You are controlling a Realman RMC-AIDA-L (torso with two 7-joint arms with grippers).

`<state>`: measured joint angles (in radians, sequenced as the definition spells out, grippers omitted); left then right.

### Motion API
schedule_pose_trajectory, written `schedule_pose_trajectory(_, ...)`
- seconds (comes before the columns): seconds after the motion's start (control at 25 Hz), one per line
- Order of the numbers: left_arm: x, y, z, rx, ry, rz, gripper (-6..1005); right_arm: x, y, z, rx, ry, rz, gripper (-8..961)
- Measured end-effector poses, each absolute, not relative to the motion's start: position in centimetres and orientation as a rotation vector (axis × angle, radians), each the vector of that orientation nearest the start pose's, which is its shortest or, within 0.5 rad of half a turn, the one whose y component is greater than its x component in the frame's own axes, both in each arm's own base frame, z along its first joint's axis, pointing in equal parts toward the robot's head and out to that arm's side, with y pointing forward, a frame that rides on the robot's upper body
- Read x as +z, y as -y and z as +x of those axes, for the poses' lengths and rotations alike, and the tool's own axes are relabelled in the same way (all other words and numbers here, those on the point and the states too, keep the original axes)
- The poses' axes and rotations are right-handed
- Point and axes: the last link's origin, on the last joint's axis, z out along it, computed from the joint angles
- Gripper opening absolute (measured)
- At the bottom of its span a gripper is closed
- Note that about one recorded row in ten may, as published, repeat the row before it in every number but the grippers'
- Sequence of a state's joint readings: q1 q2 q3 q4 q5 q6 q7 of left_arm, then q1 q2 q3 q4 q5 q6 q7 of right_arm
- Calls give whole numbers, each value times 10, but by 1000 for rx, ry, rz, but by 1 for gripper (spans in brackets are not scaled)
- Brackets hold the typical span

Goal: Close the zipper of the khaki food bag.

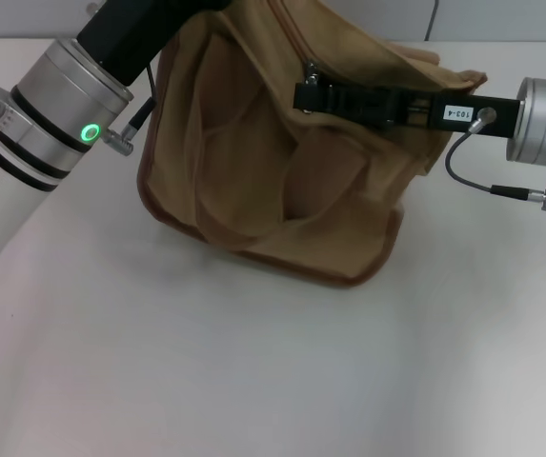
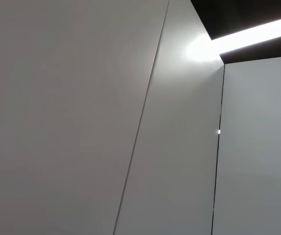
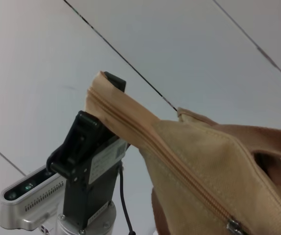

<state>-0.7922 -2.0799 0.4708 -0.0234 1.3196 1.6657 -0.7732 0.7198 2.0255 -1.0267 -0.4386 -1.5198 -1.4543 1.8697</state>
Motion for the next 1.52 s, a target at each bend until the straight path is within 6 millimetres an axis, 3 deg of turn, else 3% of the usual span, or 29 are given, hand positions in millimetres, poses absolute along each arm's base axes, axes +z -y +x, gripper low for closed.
schedule_pose_trajectory(0.32, -11, -365, -170, -1611, 363, -2009, 24, -25, -373, 181, 1096, -1233, -2675, 537)
schedule_pose_trajectory(0.72, -12, -365, -171, -1609, 369, -2007, 24, -25, -372, 182, 1103, -1235, -2666, 121)
schedule_pose_trajectory(0.96, -12, -363, -174, -1604, 378, -2002, 24, -25, -370, 187, 1099, -1248, -2656, 3)
schedule_pose_trajectory(1.2, -11, -361, -185, -1578, 416, -1972, 24, -19, -368, 197, 1106, -1283, -2618, 2)
schedule_pose_trajectory(1.52, -8, -355, -216, -1495, 516, -1890, 23, -7, -362, 220, 1123, -1348, -2531, 1)
